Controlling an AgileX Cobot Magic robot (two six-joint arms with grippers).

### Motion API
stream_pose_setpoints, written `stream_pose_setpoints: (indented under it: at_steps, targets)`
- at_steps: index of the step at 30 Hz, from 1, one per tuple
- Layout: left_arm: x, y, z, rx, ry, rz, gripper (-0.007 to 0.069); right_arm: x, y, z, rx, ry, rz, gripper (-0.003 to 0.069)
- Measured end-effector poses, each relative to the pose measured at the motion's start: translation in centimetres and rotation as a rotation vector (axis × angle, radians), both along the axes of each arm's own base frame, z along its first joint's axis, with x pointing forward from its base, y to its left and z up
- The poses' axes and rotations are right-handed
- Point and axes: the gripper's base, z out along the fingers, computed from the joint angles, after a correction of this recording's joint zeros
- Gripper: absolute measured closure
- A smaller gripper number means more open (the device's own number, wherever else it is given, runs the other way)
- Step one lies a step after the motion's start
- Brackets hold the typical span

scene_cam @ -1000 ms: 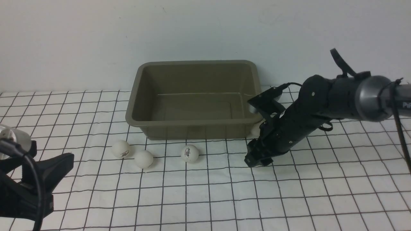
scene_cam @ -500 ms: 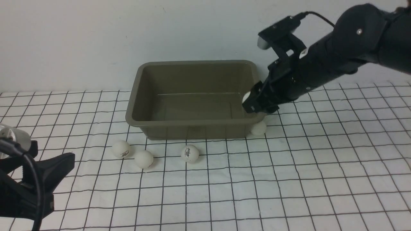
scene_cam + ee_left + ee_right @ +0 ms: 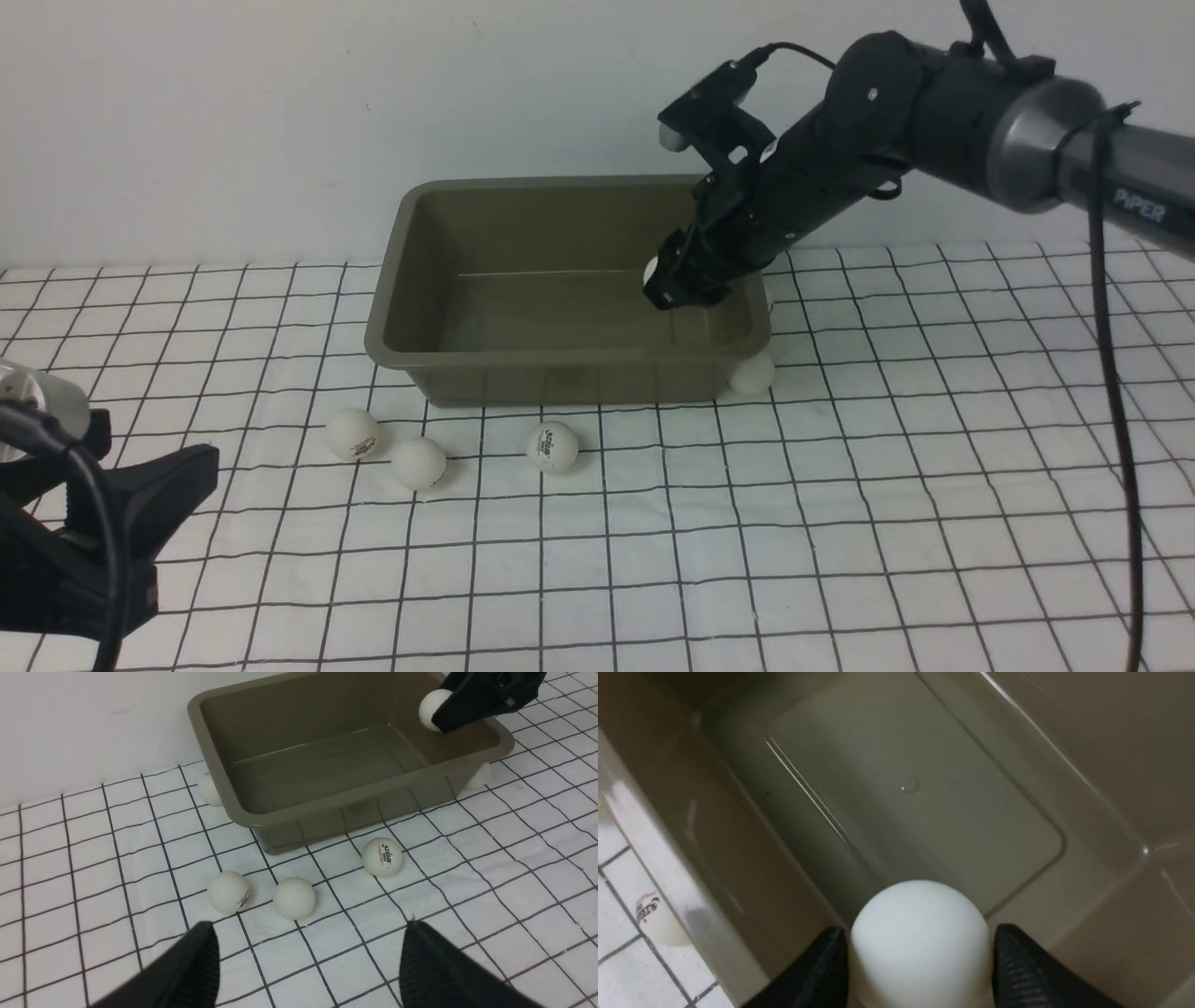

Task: Put the table tennis balls into the box on the white checkered tablecloth.
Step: 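Release the ping pong ball into the bin and lift the gripper away, then reach for and grasp a ping pong ball on the table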

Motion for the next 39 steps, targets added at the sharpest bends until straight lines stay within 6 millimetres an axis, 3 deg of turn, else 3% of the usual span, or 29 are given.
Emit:
stream_pose_setpoints:
  at_steps: [5, 10, 14, 16, 17, 21, 29, 36, 39]
  targets:
    - [0.0, 0.0, 0.0, 0.0, 0.0, 0.0, 0.0155, 0.3, -0.5, 1.3, 0.011, -0.047, -0.019, 0.009]
    - [0.0, 0.0, 0.0, 0.0, 0.0, 0.0, 0.0155, 0.2, -3.3, 3.9, -0.029, -0.087, -0.05, 0.0078]
    - [0.0, 0.0, 0.0, 0.0, 0.001, -0.001, 0.0155, -0.5, -8.5, 7.9, -0.102, -0.137, -0.063, 0.012]
    - [0.0, 0.0, 0.0, 0.0, 0.001, -0.001, 0.0155, -1.1, -11.0, 8.9, -0.142, -0.128, -0.016, 0.014]
    - [0.0, 0.0, 0.0, 0.0, 0.001, -0.001, 0.0155, -1.2, -12.1, 8.7, -0.147, -0.099, 0.018, 0.0146]
    - [0.0, 0.0, 0.0, 0.0, 0.002, -0.001, 0.0155, -1.2, -13.2, 7.8, -0.105, -0.037, 0.09, 0.0152]
    - [0.0, 0.0, 0.0, 0.005, 0.001, -0.003, 0.0155, -0.1, -13.4, 5.6, -0.006, -0.021, 0.184, 0.0152]
    - [0.0, 0.0, 0.0, 0.009, 0.001, -0.002, 0.0155, 2.0, -13.1, -1.3, 0.021, 0.113, 0.207, 0.0152]
    - [0.0, 0.0, 0.0, 0.01, 0.001, -0.002, 0.0155, 2.3, -12.9, -2.7, 0.035, 0.132, 0.219, 0.0152]
